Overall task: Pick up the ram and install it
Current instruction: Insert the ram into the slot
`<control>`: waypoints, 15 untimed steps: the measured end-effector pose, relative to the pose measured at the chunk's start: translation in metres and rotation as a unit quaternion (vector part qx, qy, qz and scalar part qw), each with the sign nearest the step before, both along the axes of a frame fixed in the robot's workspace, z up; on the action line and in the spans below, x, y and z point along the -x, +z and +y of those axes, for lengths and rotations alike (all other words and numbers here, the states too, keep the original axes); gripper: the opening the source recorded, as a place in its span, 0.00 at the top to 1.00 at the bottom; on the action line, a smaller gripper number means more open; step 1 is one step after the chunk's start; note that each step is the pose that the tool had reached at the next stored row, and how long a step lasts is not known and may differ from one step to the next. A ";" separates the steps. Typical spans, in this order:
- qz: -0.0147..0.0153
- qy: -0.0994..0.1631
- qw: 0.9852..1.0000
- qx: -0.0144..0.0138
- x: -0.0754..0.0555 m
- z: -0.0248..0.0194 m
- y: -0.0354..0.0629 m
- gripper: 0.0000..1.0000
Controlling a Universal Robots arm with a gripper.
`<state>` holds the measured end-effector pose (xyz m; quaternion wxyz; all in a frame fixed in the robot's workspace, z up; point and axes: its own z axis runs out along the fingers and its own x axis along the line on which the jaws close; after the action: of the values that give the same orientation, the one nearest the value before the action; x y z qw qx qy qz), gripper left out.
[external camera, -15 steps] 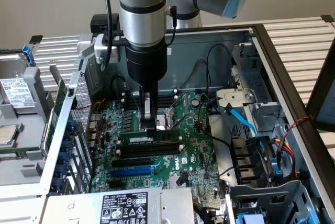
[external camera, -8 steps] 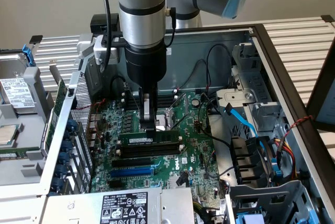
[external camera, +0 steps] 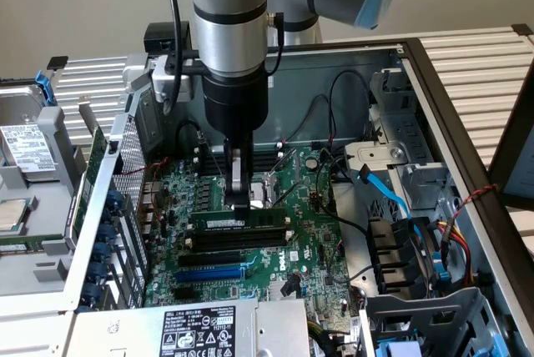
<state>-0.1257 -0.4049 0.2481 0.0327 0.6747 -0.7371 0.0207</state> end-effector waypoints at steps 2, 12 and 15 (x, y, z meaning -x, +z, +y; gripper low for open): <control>0.000 0.000 1.000 0.000 0.000 0.0000 0.0000 0.88; 0.006 0.000 1.000 0.000 -0.001 -0.0001 0.0001 0.88; 0.006 0.000 1.000 0.000 -0.001 -0.0001 0.0001 0.88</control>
<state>-0.1243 -0.4050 0.2482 0.0372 0.6748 -0.7368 0.0166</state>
